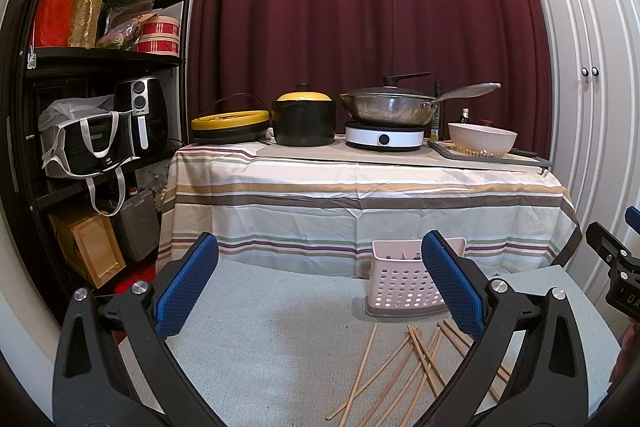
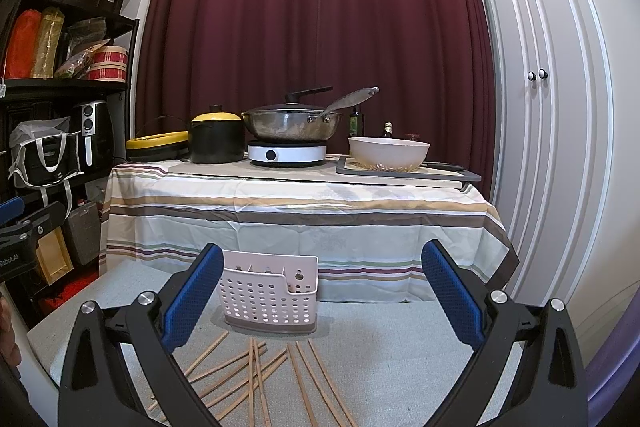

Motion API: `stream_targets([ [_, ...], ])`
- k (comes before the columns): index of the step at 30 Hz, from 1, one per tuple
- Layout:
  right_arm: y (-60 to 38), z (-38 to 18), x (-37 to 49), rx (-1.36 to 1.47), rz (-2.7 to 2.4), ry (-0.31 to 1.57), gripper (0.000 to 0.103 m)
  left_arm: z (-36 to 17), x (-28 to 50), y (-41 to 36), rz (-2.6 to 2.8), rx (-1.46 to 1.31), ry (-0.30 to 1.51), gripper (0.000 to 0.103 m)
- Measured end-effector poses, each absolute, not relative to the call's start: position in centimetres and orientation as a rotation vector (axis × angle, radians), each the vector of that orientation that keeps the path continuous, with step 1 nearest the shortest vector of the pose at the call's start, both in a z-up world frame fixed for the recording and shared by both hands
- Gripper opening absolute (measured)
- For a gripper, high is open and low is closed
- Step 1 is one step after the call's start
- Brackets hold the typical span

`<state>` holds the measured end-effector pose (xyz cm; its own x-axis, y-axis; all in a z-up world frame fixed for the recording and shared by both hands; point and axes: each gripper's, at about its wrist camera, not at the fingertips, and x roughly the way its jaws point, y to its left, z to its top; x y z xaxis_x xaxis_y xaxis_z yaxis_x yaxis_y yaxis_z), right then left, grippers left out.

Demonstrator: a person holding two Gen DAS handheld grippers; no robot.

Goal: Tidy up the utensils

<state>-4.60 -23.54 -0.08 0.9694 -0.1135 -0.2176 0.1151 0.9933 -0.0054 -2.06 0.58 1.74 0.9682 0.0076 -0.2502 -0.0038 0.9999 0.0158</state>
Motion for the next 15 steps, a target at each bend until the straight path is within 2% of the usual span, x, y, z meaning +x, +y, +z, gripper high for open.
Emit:
stream_targets([
  [15, -23.29, 0.14, -4.62, 0.005, -0.111, 0.221, 0.097, 1.62, -2.09, 0.99, 0.003, 0.01, 0.259, 0.099],
])
